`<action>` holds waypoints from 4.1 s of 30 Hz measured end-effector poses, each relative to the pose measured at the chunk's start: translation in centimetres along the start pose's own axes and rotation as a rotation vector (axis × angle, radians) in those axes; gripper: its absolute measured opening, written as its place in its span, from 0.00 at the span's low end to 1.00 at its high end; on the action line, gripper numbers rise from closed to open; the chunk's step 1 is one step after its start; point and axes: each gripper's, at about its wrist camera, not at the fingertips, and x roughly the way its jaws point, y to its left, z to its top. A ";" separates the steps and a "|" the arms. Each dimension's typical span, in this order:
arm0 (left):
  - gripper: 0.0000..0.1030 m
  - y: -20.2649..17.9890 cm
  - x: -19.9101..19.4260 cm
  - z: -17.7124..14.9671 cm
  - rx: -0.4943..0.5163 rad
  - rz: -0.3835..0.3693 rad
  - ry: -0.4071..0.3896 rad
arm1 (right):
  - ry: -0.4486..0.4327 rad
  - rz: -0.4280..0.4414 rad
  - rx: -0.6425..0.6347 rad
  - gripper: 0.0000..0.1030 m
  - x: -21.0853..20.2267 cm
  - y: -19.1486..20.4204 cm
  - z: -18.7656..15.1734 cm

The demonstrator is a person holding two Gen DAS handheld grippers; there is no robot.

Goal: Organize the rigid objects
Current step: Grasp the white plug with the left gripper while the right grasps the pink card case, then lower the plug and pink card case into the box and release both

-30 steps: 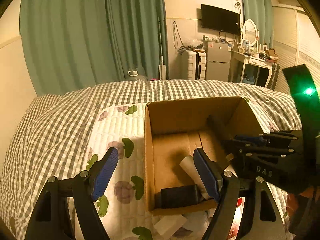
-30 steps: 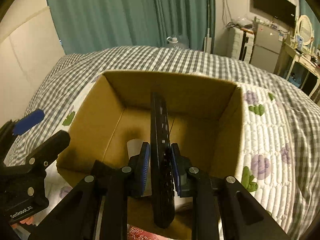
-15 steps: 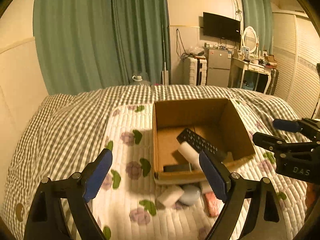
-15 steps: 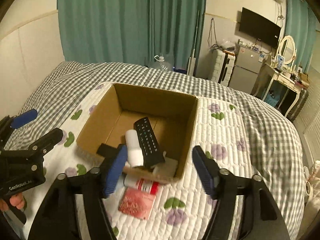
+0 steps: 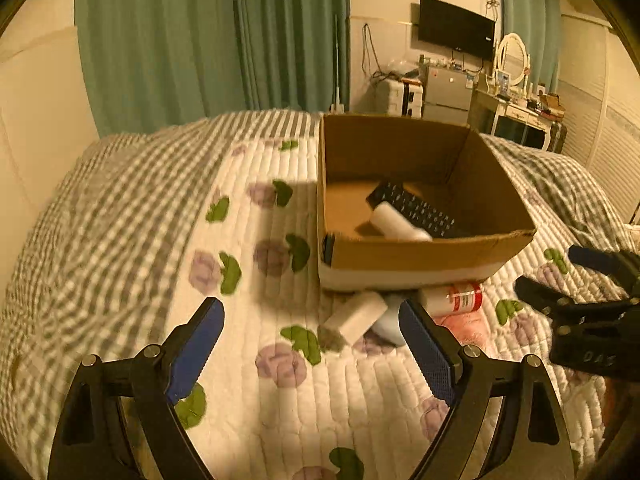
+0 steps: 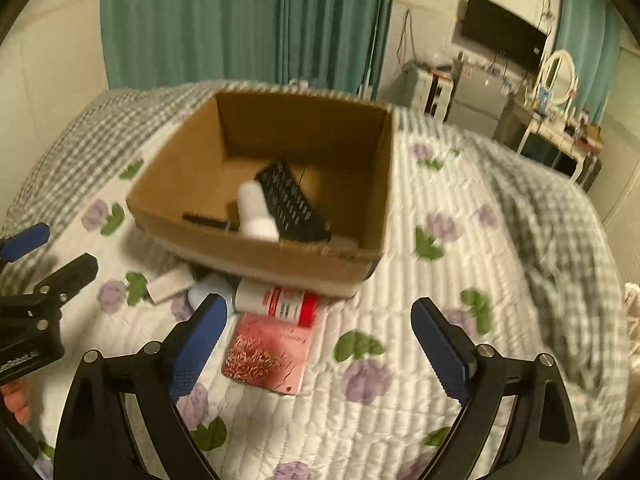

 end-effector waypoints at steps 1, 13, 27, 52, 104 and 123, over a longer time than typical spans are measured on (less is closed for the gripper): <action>0.89 0.1 0.4 -0.3 -0.007 -0.001 0.013 | 0.024 -0.005 -0.009 0.91 0.9 0.3 -0.3; 0.89 -0.9 3.6 -2.3 0.022 0.020 0.106 | 0.181 0.112 0.014 0.91 8.9 2.0 -3.6; 0.89 -2.2 7.6 -2.7 0.045 0.074 0.195 | 0.109 0.096 0.053 0.73 6.9 -0.3 -4.3; 0.28 -5.7 8.9 -2.7 0.317 0.018 0.196 | 0.146 0.126 0.144 0.72 6.8 -1.6 -4.6; 0.21 -5.9 8.1 12.6 0.121 -0.035 0.013 | -0.178 0.097 0.023 0.72 0.2 -4.9 11.7; 0.52 -5.1 8.4 12.6 0.085 -0.039 -0.009 | -0.124 0.117 0.039 0.73 4.9 -5.6 11.1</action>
